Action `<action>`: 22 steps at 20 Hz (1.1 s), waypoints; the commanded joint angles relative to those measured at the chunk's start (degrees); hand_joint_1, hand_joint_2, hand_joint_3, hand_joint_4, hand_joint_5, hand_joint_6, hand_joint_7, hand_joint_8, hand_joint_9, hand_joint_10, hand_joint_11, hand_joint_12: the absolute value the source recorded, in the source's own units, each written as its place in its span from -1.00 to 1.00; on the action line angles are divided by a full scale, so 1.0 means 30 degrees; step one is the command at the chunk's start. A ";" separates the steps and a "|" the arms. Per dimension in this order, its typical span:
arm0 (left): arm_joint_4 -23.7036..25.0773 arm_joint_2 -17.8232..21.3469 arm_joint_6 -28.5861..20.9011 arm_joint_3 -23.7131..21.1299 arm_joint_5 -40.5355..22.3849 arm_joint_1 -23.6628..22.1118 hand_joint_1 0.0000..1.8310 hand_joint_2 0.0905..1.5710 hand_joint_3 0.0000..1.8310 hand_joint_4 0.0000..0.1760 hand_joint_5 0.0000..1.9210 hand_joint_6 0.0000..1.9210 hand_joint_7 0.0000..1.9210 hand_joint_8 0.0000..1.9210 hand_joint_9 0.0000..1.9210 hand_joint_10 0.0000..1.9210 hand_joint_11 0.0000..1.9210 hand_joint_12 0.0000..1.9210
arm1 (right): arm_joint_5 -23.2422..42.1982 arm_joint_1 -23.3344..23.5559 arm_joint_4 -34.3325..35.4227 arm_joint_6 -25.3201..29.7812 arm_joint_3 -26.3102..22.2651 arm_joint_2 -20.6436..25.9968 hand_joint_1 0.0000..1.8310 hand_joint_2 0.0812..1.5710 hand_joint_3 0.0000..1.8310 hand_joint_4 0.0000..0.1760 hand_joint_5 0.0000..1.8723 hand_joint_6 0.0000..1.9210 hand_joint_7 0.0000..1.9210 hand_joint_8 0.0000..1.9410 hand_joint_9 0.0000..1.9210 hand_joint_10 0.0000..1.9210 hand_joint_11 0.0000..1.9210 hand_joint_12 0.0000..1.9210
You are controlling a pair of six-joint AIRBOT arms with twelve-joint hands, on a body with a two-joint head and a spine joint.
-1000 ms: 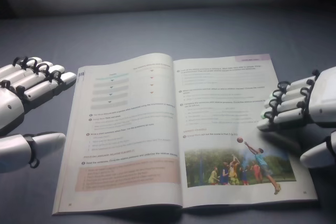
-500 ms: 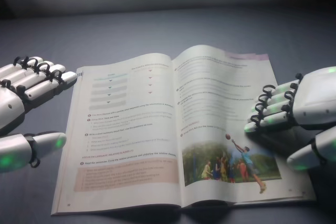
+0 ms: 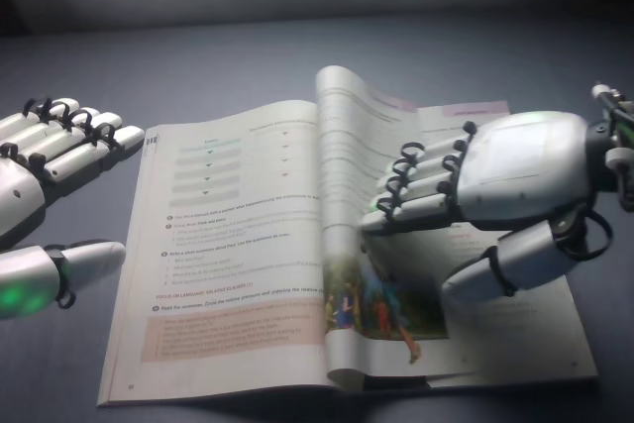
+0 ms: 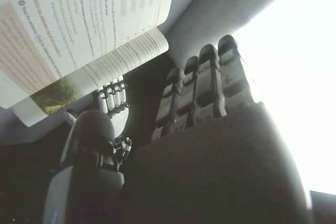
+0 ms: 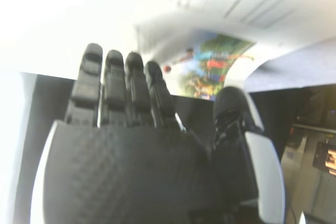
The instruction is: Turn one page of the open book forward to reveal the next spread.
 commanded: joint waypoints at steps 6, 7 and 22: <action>-0.0875 0.0476 -0.0065 0.0245 -0.2941 -0.0196 -1.00 0.66 -1.00 -1.00 -0.96 -0.99 -0.97 -0.99 -0.99 -1.00 -0.98 -0.99 | 0.2087 0.0282 0.3852 -0.0770 0.0986 -0.1698 -1.00 0.70 -0.99 -1.00 -0.91 -1.00 -0.92 -1.00 -0.95 -1.00 -0.96 -0.95; -0.0978 0.0625 -0.0065 0.0241 -0.3086 -0.0177 -1.00 0.65 -1.00 -1.00 -0.95 -0.98 -0.96 -0.99 -0.98 -0.99 -0.98 -0.99 | 0.2349 0.0282 0.4087 -0.0770 0.1221 -0.2140 -1.00 0.70 -0.99 -1.00 -0.90 -1.00 -0.91 -0.99 -0.95 -1.00 -0.96 -0.95; -0.1828 0.1135 -0.0063 0.0808 -0.3369 -0.0093 -1.00 0.69 -1.00 -1.00 -0.94 -1.00 -0.98 -1.00 -0.98 -1.00 -0.98 -0.99 | 0.8405 0.2265 0.5020 -0.1031 0.1258 -0.5520 -0.96 0.62 -1.00 -1.00 -0.60 -1.00 -0.62 -1.00 -0.70 -1.00 -0.74 -0.88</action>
